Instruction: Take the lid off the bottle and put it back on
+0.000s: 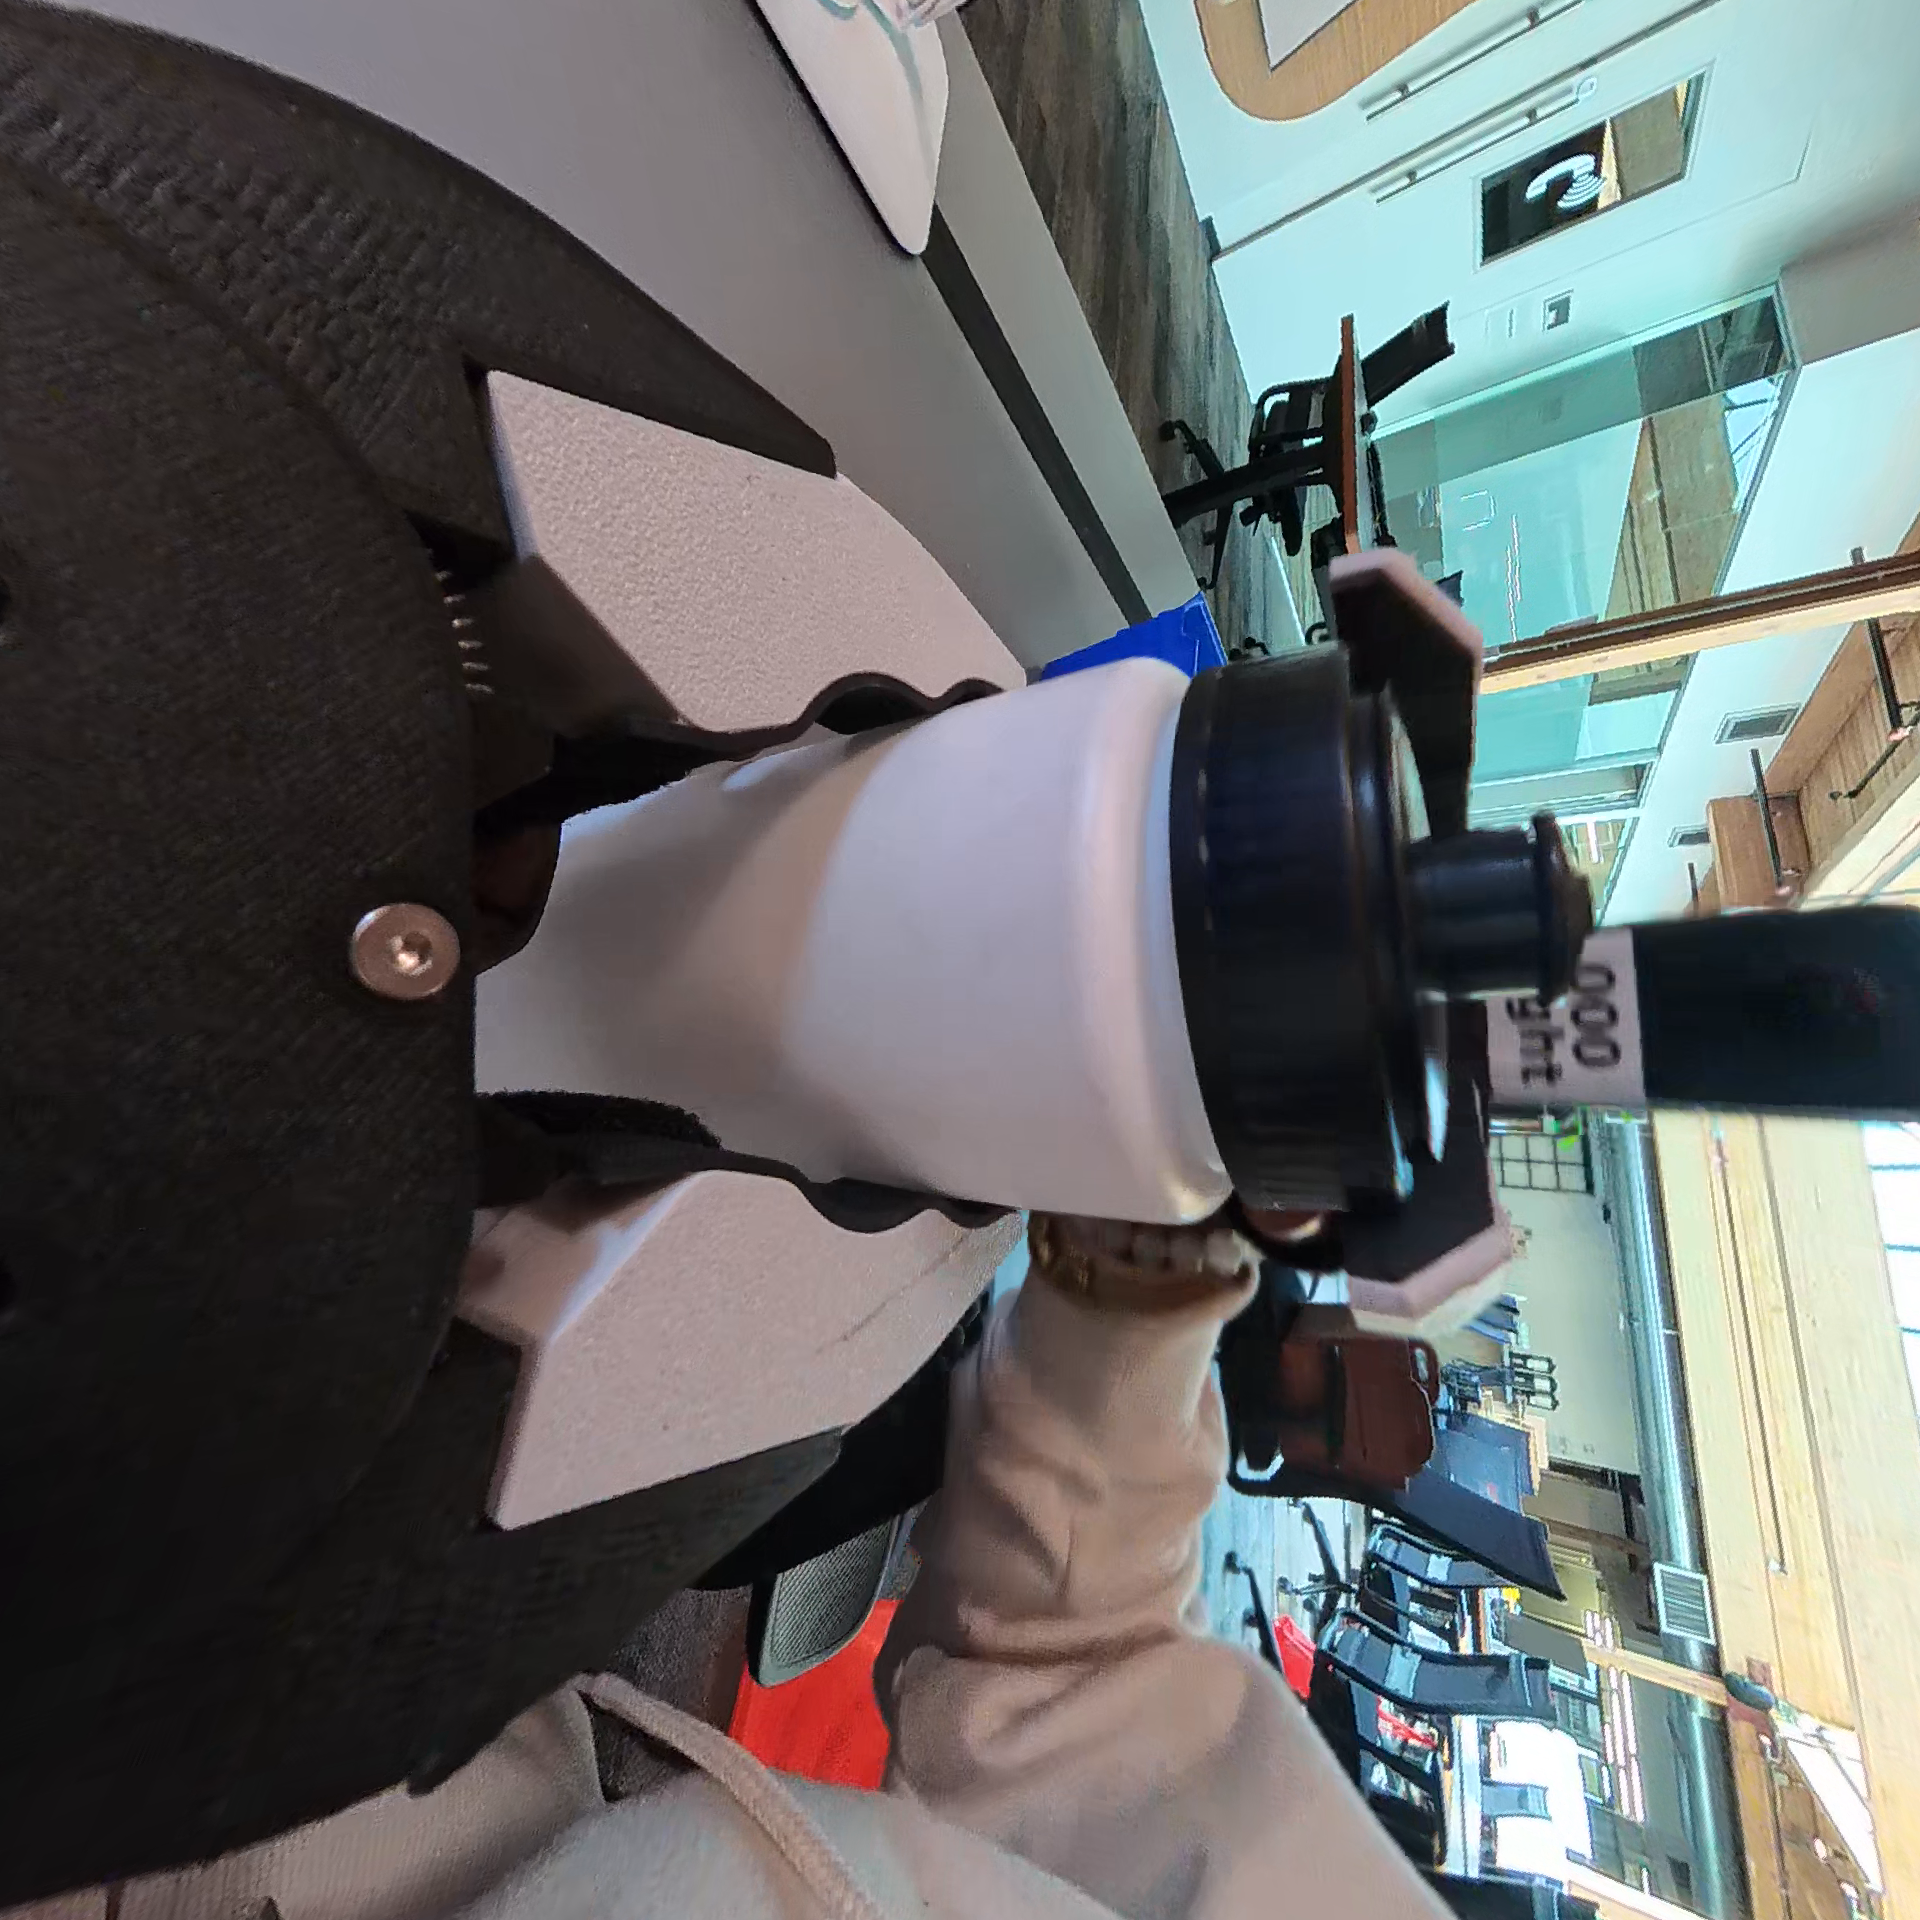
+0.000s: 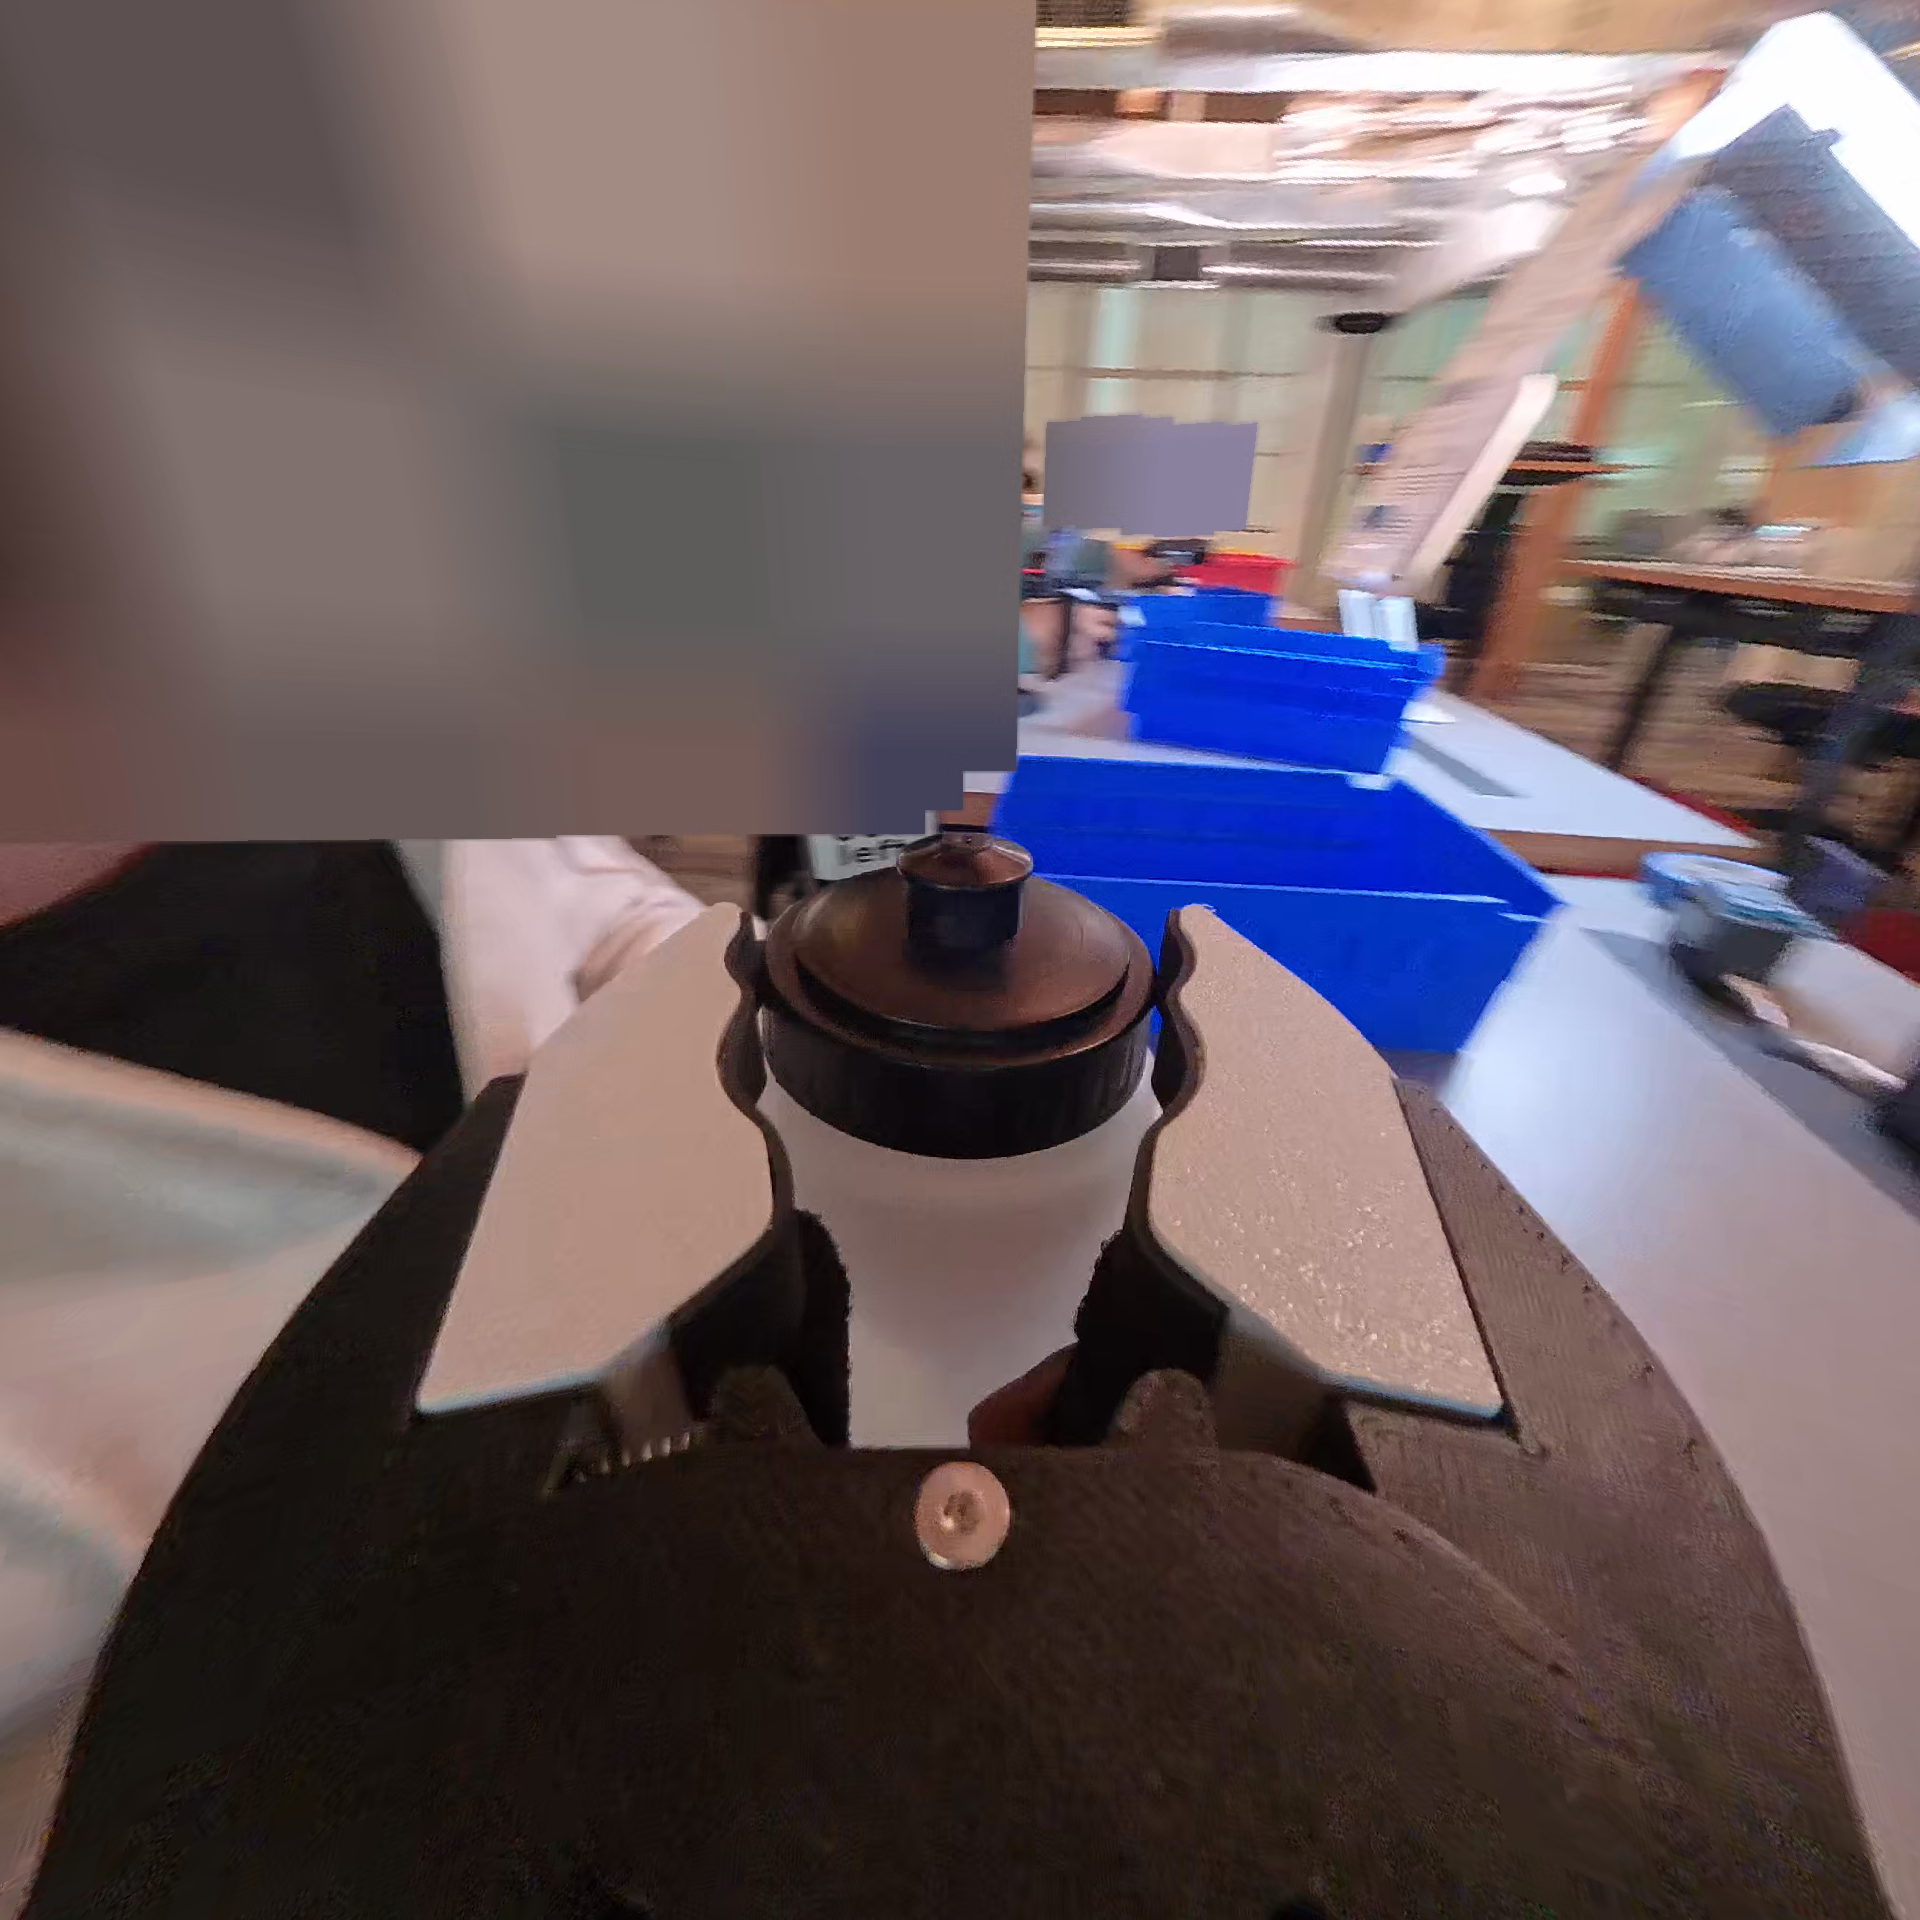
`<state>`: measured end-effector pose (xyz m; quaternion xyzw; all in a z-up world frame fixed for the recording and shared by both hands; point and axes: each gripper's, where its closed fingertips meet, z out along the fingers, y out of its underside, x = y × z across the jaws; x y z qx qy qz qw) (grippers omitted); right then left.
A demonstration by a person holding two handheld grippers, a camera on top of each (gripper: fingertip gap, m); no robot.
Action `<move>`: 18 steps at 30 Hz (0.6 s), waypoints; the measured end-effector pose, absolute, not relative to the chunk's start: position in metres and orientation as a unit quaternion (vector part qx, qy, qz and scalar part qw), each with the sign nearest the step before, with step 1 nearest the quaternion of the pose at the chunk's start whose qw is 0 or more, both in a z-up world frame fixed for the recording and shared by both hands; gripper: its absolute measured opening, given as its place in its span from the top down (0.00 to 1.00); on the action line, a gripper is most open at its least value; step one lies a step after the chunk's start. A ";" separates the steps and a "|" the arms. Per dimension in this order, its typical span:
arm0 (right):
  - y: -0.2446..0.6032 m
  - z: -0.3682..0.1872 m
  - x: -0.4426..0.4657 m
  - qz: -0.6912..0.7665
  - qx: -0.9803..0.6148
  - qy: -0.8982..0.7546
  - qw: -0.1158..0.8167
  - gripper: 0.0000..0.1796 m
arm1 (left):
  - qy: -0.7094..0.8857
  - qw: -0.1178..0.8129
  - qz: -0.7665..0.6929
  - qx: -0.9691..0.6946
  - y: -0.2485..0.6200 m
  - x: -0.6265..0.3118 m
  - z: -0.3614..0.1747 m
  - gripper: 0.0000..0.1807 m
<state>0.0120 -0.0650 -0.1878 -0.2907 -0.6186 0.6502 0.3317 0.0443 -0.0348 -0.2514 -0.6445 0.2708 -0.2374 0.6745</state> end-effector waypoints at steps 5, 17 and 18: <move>-0.069 -0.186 0.018 0.728 -0.195 -0.619 0.221 0.59 | 0.273 0.676 -0.241 -0.641 -0.035 0.046 -0.251 0.52; -0.046 -0.185 0.015 0.575 -0.424 -0.481 0.508 0.44 | 0.271 0.676 -0.239 -0.642 -0.035 0.045 -0.250 0.52; -0.047 -0.183 0.016 0.558 -0.442 -0.462 0.529 0.46 | 0.271 0.676 -0.238 -0.642 -0.035 0.045 -0.250 0.52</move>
